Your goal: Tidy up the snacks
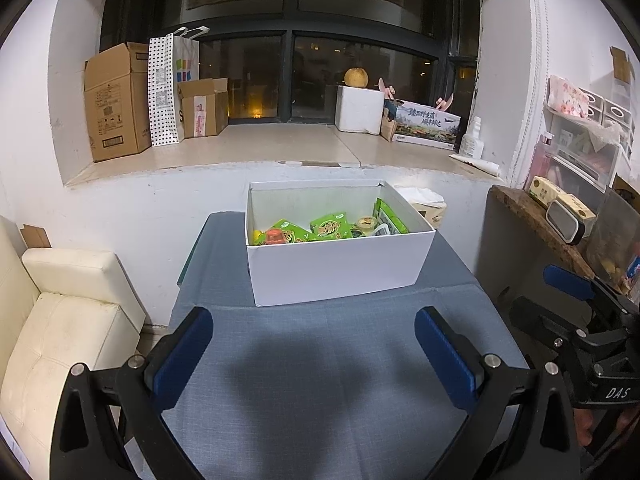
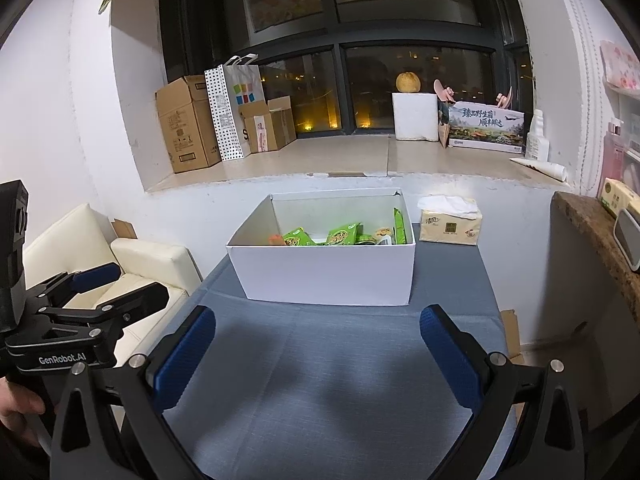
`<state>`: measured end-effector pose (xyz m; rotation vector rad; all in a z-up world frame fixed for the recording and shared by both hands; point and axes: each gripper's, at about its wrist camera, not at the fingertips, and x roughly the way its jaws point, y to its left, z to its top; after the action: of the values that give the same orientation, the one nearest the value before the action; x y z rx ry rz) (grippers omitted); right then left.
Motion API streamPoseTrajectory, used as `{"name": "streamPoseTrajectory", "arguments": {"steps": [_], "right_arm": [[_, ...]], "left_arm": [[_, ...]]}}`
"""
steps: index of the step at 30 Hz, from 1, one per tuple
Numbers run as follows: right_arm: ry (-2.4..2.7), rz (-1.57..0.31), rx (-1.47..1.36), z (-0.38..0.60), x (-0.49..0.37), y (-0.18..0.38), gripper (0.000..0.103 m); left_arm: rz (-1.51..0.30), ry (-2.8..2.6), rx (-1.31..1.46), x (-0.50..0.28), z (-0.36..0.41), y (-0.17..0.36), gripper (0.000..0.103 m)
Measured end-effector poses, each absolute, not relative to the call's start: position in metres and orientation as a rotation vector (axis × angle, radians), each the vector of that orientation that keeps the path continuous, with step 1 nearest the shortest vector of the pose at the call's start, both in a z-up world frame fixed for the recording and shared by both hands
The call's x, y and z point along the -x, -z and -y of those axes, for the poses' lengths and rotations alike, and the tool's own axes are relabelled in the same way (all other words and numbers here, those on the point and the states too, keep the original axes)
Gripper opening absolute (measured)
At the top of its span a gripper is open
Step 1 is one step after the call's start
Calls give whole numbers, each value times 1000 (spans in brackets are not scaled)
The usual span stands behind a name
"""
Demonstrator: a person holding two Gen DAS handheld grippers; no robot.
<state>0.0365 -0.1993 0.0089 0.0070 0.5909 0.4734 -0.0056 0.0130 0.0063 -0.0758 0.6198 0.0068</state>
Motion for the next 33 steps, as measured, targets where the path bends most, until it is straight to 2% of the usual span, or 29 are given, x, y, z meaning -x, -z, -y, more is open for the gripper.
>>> {"name": "streamPoseTrajectory", "arguments": {"steps": [33], "right_arm": [[-470, -601, -8, 199, -34, -7, 103]], "left_arm": [[-634, -5, 68, 6, -9, -4, 103]]}}
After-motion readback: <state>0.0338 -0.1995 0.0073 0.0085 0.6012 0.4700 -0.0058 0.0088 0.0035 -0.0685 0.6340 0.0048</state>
